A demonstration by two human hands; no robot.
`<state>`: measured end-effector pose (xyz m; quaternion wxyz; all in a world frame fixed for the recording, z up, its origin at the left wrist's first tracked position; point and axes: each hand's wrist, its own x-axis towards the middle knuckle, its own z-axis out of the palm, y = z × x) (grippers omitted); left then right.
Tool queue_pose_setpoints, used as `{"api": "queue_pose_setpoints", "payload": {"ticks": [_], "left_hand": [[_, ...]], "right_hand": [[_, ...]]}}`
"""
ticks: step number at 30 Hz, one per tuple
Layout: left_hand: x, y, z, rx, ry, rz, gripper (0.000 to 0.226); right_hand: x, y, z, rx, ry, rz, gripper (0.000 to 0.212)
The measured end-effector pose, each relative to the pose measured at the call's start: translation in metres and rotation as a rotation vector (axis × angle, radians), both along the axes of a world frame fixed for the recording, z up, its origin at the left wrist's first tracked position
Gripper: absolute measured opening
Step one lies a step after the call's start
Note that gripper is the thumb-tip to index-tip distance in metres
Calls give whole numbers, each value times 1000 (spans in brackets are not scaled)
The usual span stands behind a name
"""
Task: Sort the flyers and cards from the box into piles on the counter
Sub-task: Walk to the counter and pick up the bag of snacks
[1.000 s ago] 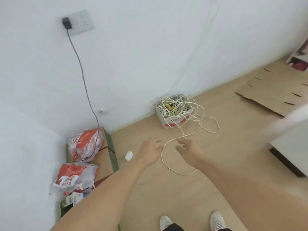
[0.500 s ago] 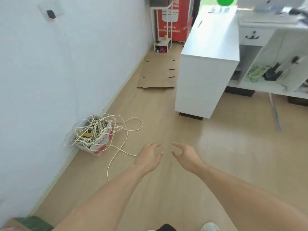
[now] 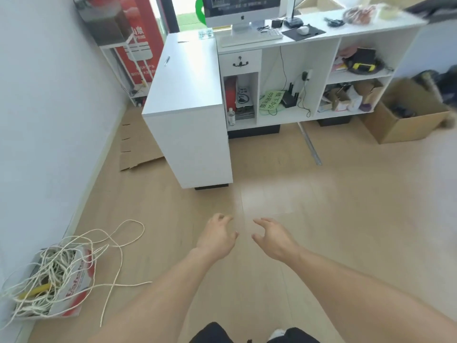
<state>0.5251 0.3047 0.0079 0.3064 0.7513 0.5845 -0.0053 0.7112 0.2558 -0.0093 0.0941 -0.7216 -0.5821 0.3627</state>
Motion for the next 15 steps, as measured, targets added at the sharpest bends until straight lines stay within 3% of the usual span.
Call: {"api": "queue_pose_setpoints", "payload": {"ticks": [7, 15], "left_hand": [[68, 72, -13, -18, -25, -127, 56], [125, 209, -33, -85, -86, -264, 58]], "right_hand": [[59, 44, -20, -25, 10, -176, 57], [105, 165, -26, -11, -59, -351, 54]]}}
